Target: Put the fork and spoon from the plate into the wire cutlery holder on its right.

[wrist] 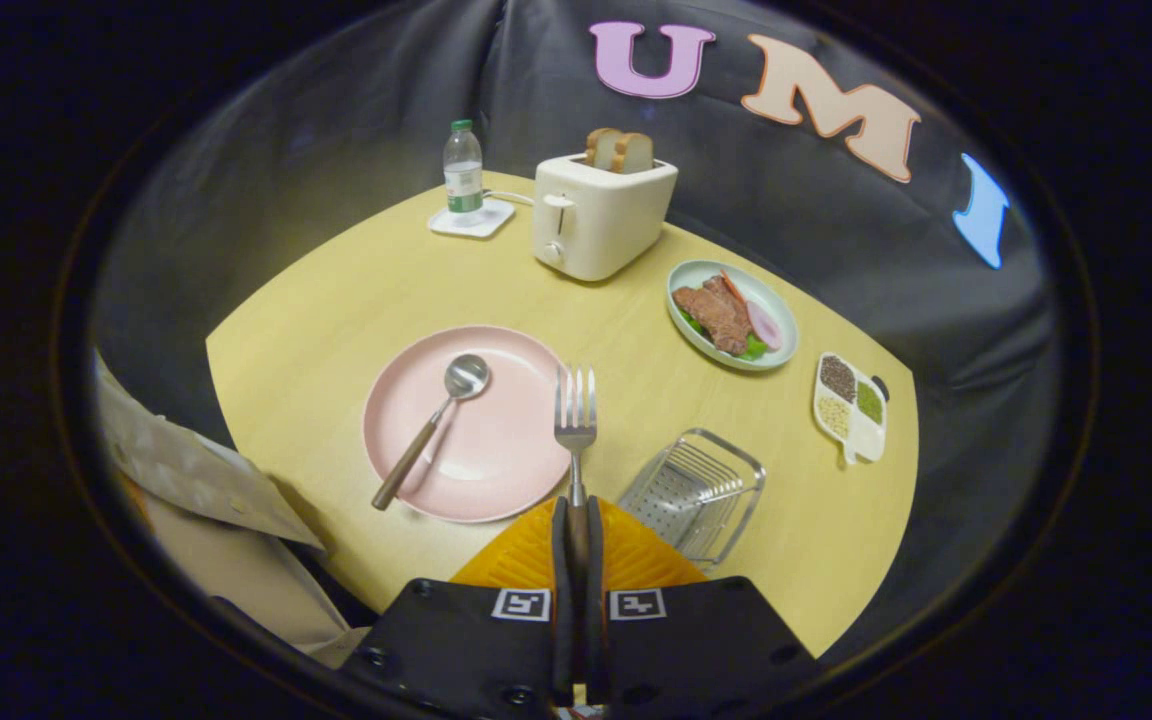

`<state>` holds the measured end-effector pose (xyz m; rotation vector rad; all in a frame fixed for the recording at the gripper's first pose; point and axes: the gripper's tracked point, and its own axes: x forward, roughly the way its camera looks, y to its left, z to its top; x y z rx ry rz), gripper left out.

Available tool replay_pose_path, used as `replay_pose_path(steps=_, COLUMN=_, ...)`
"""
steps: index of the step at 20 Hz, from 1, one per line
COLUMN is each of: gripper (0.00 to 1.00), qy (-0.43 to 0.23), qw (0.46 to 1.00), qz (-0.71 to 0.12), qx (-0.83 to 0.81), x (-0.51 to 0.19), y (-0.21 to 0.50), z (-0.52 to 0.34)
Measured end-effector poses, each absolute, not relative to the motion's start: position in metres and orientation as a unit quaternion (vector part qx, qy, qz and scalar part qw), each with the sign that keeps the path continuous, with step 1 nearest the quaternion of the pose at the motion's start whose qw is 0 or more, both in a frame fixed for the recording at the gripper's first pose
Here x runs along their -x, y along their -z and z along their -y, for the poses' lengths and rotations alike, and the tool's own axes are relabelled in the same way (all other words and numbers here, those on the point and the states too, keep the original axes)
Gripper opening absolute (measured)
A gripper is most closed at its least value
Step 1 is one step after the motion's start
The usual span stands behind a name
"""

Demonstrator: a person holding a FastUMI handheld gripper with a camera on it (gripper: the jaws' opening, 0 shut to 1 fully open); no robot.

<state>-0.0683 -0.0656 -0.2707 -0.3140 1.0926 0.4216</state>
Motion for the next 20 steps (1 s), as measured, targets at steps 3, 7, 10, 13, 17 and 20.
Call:
replay_pose_path(steps=3, gripper=0.08, qy=-0.197, qw=0.815, qz=-0.522, qx=0.159, x=0.067, y=0.269, z=0.088)
replay_pose_path(steps=7, gripper=0.08, qy=-0.195, qw=0.808, qz=-0.53, qx=0.164, x=0.067, y=0.268, z=0.116)
replay_pose_path(steps=10, gripper=0.08, qy=-0.195, qw=0.799, qz=-0.541, qx=0.176, x=0.07, y=0.27, z=0.134)
replay_pose_path(steps=13, gripper=0.08, qy=-0.193, qw=0.79, qz=-0.554, qx=0.177, x=0.074, y=0.275, z=0.146)
replay_pose_path(steps=17, gripper=0.08, qy=-0.193, qw=0.778, qz=-0.573, qx=0.17, x=0.078, y=0.28, z=0.155)
replay_pose_path(steps=20, gripper=0.08, qy=-0.195, qw=0.765, qz=-0.587, qx=0.177, x=0.082, y=0.285, z=0.159)
